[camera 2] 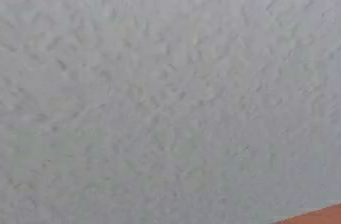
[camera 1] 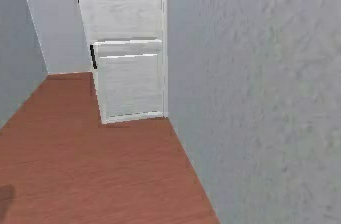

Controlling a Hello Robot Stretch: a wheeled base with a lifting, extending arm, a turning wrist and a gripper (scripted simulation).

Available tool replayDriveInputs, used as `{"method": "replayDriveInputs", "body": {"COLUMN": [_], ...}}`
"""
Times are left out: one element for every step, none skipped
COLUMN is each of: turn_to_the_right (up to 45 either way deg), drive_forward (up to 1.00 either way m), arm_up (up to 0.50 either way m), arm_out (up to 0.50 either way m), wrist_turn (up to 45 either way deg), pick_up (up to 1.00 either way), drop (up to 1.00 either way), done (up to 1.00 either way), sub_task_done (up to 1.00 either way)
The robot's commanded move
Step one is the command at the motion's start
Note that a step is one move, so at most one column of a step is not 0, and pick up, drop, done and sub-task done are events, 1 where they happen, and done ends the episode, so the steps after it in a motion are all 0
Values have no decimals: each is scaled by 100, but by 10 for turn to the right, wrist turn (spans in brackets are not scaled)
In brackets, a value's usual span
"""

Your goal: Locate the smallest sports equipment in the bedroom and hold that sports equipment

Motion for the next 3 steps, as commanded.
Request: {"method": "replayDriveInputs", "body": {"turn_to_the_right": [-300, 0, -60], "drive_forward": [0, 100, 0], "arm_up": [0, 0, 0], "arm_out": [0, 0, 0], "wrist_turn": [0, 0, 0], "pick_up": [0, 0, 0], "drop": [0, 0, 0], "done": [0, 0, 0], "sub_task_done": [0, 0, 0]}}
